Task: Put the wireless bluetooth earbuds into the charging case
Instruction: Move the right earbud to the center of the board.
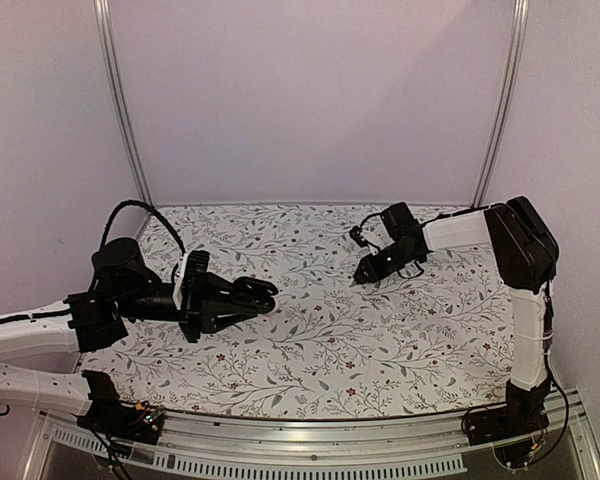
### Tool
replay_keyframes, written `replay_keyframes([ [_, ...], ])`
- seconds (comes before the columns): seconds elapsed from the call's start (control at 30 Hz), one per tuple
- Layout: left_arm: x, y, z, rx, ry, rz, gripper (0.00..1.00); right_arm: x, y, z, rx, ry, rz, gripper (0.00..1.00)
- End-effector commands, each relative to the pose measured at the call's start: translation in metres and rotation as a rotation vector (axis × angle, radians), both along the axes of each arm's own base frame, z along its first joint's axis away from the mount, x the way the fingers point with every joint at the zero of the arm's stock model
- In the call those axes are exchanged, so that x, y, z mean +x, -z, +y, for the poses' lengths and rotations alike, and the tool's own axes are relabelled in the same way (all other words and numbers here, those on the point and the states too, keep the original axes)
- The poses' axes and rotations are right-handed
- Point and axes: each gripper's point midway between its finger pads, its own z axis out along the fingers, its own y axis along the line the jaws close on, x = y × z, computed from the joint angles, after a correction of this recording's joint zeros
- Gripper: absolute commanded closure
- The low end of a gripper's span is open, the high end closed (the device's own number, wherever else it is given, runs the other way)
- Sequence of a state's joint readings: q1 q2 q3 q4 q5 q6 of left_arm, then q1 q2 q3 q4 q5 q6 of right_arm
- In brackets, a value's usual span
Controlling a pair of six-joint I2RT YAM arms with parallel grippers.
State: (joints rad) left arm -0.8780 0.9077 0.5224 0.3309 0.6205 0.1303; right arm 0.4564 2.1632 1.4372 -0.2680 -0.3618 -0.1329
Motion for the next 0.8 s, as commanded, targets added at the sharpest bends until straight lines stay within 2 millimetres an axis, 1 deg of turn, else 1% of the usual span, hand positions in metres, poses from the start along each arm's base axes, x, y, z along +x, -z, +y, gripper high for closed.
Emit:
replay_keyframes([
  [0.0, 0.002, -0.003, 0.004, -0.011, -0.012, -0.019, 1.0, -0.07, -0.016, 0.043, 0.116, -0.104, 0.115, 0.82],
  [0.07, 0.002, -0.003, 0.005, -0.011, -0.015, -0.022, 1.0, -0.102, -0.016, 0.056, 0.145, -0.137, 0.155, 0.81],
  [0.1, 0.002, -0.003, 0.005, -0.012, -0.016, -0.022, 1.0, -0.117, -0.022, 0.064, 0.162, -0.151, 0.162, 0.81],
  [0.13, 0.002, -0.003, 0.005, -0.012, -0.016, -0.022, 1.0, -0.135, -0.02, 0.069, 0.175, -0.158, 0.19, 0.81],
  [0.17, 0.002, -0.003, 0.005, -0.012, -0.016, -0.024, 1.0, -0.15, -0.024, 0.076, 0.199, -0.162, 0.203, 0.81],
  [0.2, 0.002, -0.004, 0.005, -0.012, -0.016, -0.024, 1.0, -0.166, -0.022, 0.081, 0.207, -0.173, 0.218, 0.81],
  [0.23, 0.002, -0.003, 0.005, -0.012, -0.017, -0.025, 1.0, -0.179, -0.026, 0.085, 0.22, -0.172, 0.226, 0.81],
  [0.3, 0.003, -0.003, 0.005, -0.012, -0.018, -0.026, 1.0, -0.203, -0.028, 0.091, 0.247, -0.165, 0.255, 0.8],
  [0.33, 0.003, -0.003, 0.005, -0.01, -0.02, -0.024, 1.0, -0.211, -0.035, 0.096, 0.268, -0.168, 0.254, 0.79],
  [0.4, 0.003, -0.003, 0.005, -0.01, -0.016, -0.025, 1.0, -0.22, -0.039, 0.101, 0.26, -0.16, 0.243, 0.76],
  [0.47, 0.003, -0.002, 0.004, -0.008, -0.016, -0.024, 1.0, -0.22, -0.04, 0.1, 0.244, -0.153, 0.232, 0.72],
  [0.53, 0.003, -0.001, 0.004, -0.005, -0.016, -0.022, 1.0, -0.217, -0.037, 0.095, 0.201, -0.136, 0.211, 0.7],
  [0.63, 0.003, -0.002, 0.005, -0.006, -0.019, -0.024, 1.0, -0.208, -0.037, 0.087, 0.125, -0.133, 0.158, 0.66],
  [0.7, 0.003, -0.002, 0.006, -0.008, -0.025, -0.027, 1.0, -0.203, -0.047, 0.085, 0.111, -0.142, 0.105, 0.66],
  [0.77, 0.003, -0.003, 0.007, -0.012, -0.028, -0.03, 1.0, -0.21, -0.062, 0.085, 0.138, -0.2, 0.048, 0.66],
])
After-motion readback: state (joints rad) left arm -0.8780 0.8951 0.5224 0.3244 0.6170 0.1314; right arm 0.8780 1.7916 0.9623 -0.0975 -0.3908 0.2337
